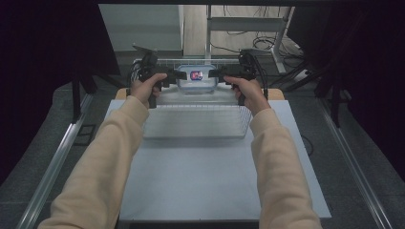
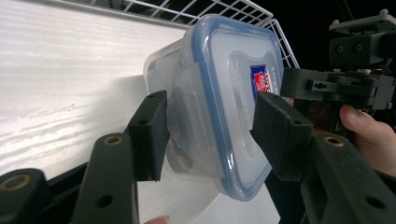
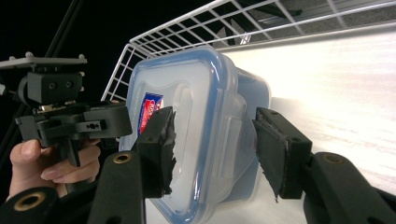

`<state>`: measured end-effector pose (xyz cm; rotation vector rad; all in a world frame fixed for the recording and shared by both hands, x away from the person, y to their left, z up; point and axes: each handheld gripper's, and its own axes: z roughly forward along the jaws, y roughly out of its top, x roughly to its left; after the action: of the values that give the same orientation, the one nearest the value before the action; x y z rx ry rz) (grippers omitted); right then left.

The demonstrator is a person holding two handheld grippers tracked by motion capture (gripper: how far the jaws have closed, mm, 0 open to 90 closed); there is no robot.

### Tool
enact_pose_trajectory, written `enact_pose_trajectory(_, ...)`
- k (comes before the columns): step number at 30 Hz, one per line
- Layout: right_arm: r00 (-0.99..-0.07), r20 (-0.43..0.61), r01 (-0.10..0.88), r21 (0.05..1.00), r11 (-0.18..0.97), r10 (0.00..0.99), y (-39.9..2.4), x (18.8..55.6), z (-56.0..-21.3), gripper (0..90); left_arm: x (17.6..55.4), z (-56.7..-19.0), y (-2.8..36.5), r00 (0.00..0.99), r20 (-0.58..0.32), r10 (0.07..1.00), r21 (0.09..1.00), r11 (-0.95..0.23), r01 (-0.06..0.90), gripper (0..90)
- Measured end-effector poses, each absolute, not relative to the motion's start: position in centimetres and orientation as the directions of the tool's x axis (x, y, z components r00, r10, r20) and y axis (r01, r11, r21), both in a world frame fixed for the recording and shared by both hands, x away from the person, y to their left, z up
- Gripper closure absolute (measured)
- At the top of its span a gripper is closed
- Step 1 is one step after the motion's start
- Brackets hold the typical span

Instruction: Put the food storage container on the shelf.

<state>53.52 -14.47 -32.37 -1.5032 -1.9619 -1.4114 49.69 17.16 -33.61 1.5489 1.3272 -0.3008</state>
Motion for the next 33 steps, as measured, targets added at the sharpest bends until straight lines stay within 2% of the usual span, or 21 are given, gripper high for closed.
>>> enact_pose_trajectory(8, -0.343, 0.747, 0.888, 0.456, -0.065, 0.569, -14.5, 54.1, -32.8, 48.0, 50.4, -34.4, 17.4, 0.337, -0.765, 0.548, 0.494, 0.166, 0.853, 44.3)
enact_pose_trajectory(15, -0.343, 0.736, 0.88, 0.47, -0.074, 0.584, -14.3, 54.0, -32.9, 45.7, 50.4, -34.5, 17.3, 0.344, -0.76, 0.552, 0.502, 0.162, 0.849, 40.3)
enact_pose_trajectory(16, -0.342, 0.719, 0.872, 0.483, -0.081, 0.605, -14.2, 53.8, -32.7, 34.5, 50.3, -34.3, 17.2, 0.358, -0.74, 0.569, 0.524, 0.155, 0.837, 37.4)
enact_pose_trajectory(17, -0.342, 0.719, 0.872, 0.483, -0.081, 0.605, -14.2, 53.8, -32.7, 34.5, 50.3, -34.3, 17.2, 0.358, -0.74, 0.569, 0.524, 0.155, 0.837, 34.9)
enact_pose_trajectory(19, -0.341, 0.717, 0.858, 0.502, -0.11, 0.608, -14.2, 53.6, -32.5, 27.6, 50.0, -33.9, 17.1, 0.375, -0.702, 0.606, 0.558, 0.14, 0.818, 31.7)
enact_pose_trajectory(20, -0.351, 0.718, 0.838, 0.528, -0.141, 0.602, -14.4, 53.4, -32.1, 20.8, 49.9, -33.7, 17.1, 0.378, -0.691, 0.616, 0.567, 0.139, 0.812, 24.5)
enact_pose_trajectory(21, -0.351, 0.718, 0.838, 0.528, -0.141, 0.602, -14.4, 53.4, -32.1, 20.8, 49.8, -33.5, 17.2, 0.38, -0.693, 0.613, 0.572, 0.146, 0.807, 24.5)
enact_pose_trajectory(22, -0.361, 0.704, 0.824, 0.548, -0.145, 0.612, -14.5, 53.0, -31.6, 16.8, 49.7, -33.3, 17.3, 0.387, -0.694, 0.607, 0.581, 0.156, 0.799, 19.8)
enact_pose_trajectory(25, -0.383, 0.687, 0.81, 0.571, -0.132, 0.617, -14.5, 52.4, -31.1, 13.9, 48.8, -32.5, 17.4, 0.413, -0.646, 0.642, 0.636, 0.154, 0.756, 17.4)
enact_pose_trajectory(28, -0.454, 0.623, 0.754, 0.649, -0.098, 0.637, -14.8, 50.7, -30.1, 11.1, 47.5, -31.6, 17.7, 0.453, -0.602, 0.657, 0.68, 0.126, 0.722, 16.1)
enact_pose_trajectory(30, -0.472, 0.612, 0.743, 0.664, -0.087, 0.634, -15.0, 50.3, -29.9, 10.4, 46.5, -30.8, 17.9, 0.47, -0.584, 0.662, 0.704, 0.124, 0.699, 16.3)
enact_pose_trajectory(31, -0.511, 0.567, 0.719, 0.693, -0.039, 0.646, -15.3, 49.3, -29.5, 10.9, 45.4, -30.1, 18.3, 0.489, -0.543, 0.683, 0.734, 0.102, 0.672, 16.4)
enact_pose_trajectory(32, -0.511, 0.567, 0.719, 0.693, -0.039, 0.646, -15.3, 49.3, -29.5, 10.9, 45.4, -30.1, 18.3, 0.489, -0.543, 0.683, 0.734, 0.102, 0.672, 16.7)
enact_pose_trajectory(33, -0.559, 0.505, 0.678, 0.735, 0.013, 0.658, -15.7, 48.0, -29.3, 10.9, 44.7, -29.9, 18.4, 0.5, -0.521, 0.691, 0.749, 0.089, 0.656, 17.0)
